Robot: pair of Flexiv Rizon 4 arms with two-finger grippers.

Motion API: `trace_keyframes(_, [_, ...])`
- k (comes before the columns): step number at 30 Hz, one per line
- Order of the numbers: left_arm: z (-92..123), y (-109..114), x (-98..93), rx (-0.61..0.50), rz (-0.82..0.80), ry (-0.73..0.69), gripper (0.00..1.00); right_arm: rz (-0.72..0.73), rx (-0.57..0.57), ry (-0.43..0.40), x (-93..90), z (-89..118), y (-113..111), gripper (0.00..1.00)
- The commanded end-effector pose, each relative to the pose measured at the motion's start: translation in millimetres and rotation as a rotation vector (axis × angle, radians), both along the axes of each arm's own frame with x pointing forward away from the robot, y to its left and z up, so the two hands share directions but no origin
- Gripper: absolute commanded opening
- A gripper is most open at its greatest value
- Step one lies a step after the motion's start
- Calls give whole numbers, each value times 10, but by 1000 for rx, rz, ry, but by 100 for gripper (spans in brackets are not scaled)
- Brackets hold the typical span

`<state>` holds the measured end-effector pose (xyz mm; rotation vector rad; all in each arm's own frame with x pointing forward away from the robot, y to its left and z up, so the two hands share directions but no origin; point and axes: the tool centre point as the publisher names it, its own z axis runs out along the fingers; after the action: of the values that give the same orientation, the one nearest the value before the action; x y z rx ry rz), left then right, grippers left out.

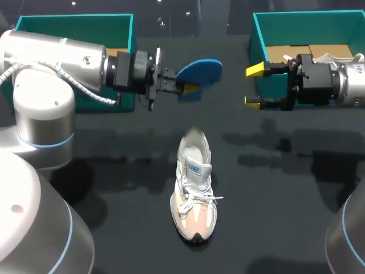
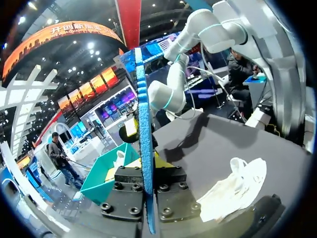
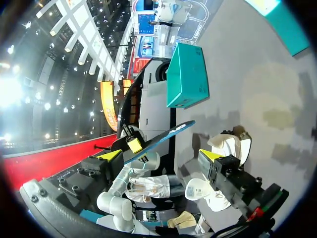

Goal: Take the shoe out of the shoebox, open the shoe tongue, remove and reinsert the insole, then place the shoe into the shoebox

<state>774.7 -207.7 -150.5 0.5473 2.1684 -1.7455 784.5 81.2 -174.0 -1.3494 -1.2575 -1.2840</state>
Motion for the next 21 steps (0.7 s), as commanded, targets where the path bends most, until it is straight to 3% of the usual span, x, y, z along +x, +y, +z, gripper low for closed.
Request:
trace_keyframes(1, [108,14,127,7,-76,535,0,-1,-3,1,-10,4,5,100])
trace_keyframes(11, [108,14,127,7,-76,535,0,-1,-3,1,-10,4,5,100])
trace_keyframes(21, [106,151,100,45,-17,999,0,-1,-3,1,-10,4,5,100])
